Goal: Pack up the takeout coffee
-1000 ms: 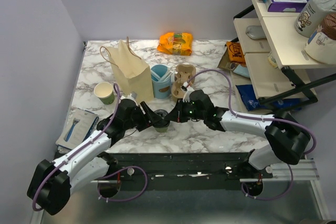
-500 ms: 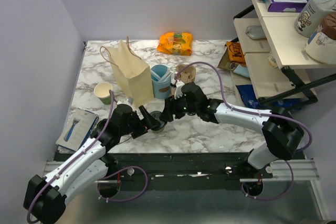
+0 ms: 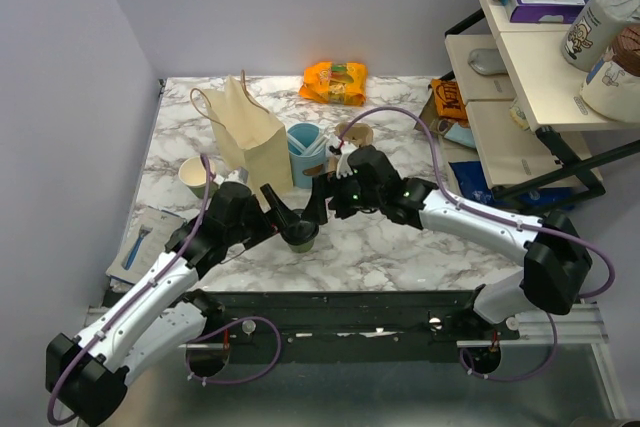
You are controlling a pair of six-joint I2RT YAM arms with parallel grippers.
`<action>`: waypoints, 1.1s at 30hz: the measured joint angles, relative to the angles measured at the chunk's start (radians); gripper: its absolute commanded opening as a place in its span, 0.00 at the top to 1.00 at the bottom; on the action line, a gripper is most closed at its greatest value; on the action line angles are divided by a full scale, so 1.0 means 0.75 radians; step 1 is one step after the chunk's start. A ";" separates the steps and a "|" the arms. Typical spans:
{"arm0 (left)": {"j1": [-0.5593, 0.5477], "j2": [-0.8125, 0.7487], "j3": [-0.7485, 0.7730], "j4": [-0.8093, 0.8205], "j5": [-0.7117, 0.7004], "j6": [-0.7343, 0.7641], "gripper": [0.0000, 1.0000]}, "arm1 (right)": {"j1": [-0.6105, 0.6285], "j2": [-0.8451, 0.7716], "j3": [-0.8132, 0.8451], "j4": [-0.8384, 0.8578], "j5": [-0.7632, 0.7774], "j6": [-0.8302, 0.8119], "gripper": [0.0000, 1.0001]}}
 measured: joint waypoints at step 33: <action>0.056 0.142 -0.183 0.372 0.051 -0.042 0.81 | 0.094 0.043 -0.254 0.270 0.197 0.479 0.79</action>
